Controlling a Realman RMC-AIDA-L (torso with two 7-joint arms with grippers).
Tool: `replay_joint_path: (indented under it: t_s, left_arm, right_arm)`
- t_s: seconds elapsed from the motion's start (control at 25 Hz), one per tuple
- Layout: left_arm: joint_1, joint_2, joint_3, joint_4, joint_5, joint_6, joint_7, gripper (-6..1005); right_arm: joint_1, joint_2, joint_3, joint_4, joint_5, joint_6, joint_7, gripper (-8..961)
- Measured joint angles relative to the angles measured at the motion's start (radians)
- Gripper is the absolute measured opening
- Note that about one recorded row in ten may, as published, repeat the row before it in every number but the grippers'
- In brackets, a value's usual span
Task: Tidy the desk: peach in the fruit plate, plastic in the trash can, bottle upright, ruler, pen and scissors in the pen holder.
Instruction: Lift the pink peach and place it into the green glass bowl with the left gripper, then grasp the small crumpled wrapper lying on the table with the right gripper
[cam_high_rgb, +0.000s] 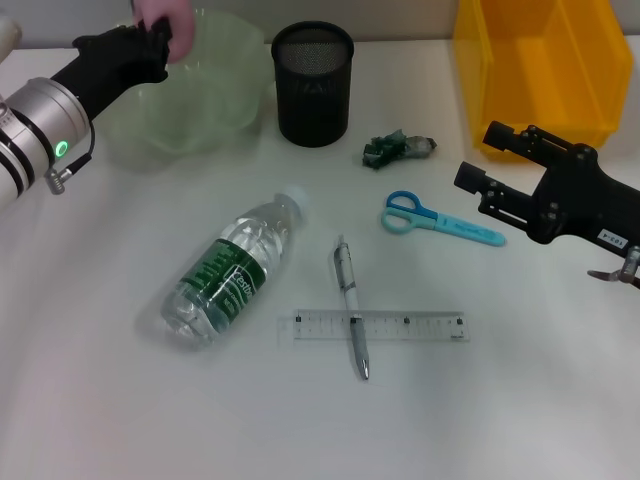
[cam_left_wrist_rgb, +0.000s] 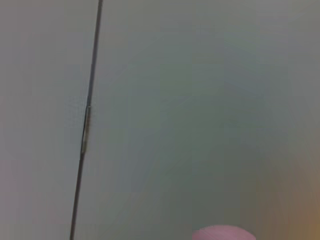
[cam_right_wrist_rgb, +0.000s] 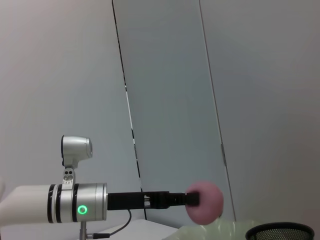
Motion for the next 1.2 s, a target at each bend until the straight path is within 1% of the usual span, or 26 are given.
replay_joint_path:
  t_s: [0.36,0.52,0.6,0.64,0.68,0.72,0.76,0.8,0.84,0.92,0.96,1.0,1.04,1.08,1.12,1.16,1.2]
  left_arm:
    - [0.008,0.000,0.000,-0.003,-0.012,-0.001,-0.007,199]
    - [0.012,0.000,-0.001,-0.003,-0.019,0.006,-0.008,381]
    - [0.026,0.003,0.002,-0.002,-0.019,0.067,-0.020,486]
    - [0.035,0.005,0.007,0.001,-0.015,0.106,-0.035,545]
    - [0.047,0.009,0.020,0.010,-0.007,0.157,-0.058,603]
    - [0.072,0.015,0.054,0.038,0.010,0.236,-0.095,662]
    - [0.120,0.021,0.121,0.101,0.028,0.324,-0.146,714]
    - [0.120,0.021,0.121,0.101,0.028,0.324,-0.146,767]
    - [0.148,0.025,0.154,0.136,0.032,0.368,-0.169,819]
    - [0.191,0.036,0.203,0.179,0.035,0.443,-0.200,819]
    - [0.191,0.036,0.203,0.179,0.035,0.443,-0.200,819]
    - [0.227,0.056,0.247,0.204,0.036,0.518,-0.224,819]
    - [0.227,0.056,0.247,0.204,0.036,0.518,-0.224,819]
    - [0.245,0.072,0.272,0.210,0.038,0.569,-0.234,819]
    - [0.256,0.085,0.291,0.211,0.045,0.612,-0.239,819]
    - [0.263,0.097,0.303,0.210,0.061,0.661,-0.242,819]
    - [0.272,0.111,0.310,0.210,0.104,0.744,-0.247,819]
  right_arm:
    - [0.018,0.001,-0.003,-0.006,0.000,0.020,0.037,673]
    - [0.029,0.000,-0.001,-0.028,0.000,0.025,0.088,673]
    - [0.034,0.000,-0.002,-0.042,0.000,0.026,0.119,672]
    - [0.051,-0.004,-0.008,-0.092,-0.003,0.027,0.204,672]
    - [0.060,-0.007,-0.013,-0.115,-0.004,0.027,0.247,672]
    - [0.086,-0.025,-0.051,-0.177,-0.008,0.027,0.362,672]
    - [0.116,-0.049,-0.108,-0.234,-0.009,0.028,0.473,672]
    - [0.116,-0.049,-0.108,-0.234,-0.009,0.028,0.473,672]
    - [0.132,-0.063,-0.138,-0.260,-0.013,0.031,0.521,672]
    - [0.179,-0.093,-0.194,-0.312,-0.047,0.042,0.632,671]
    - [0.179,-0.093,-0.194,-0.312,-0.047,0.042,0.632,671]
    - [0.237,-0.116,-0.216,-0.354,-0.126,0.052,0.716,671]
    - [0.237,-0.116,-0.216,-0.354,-0.126,0.052,0.716,671]
    - [0.278,-0.124,-0.218,-0.371,-0.193,0.061,0.755,671]
    - [0.307,-0.129,-0.218,-0.380,-0.241,0.067,0.779,671]
    - [0.351,-0.133,-0.218,-0.384,-0.316,0.084,0.807,670]
    - [0.428,-0.134,-0.220,-0.384,-0.439,0.114,0.839,670]
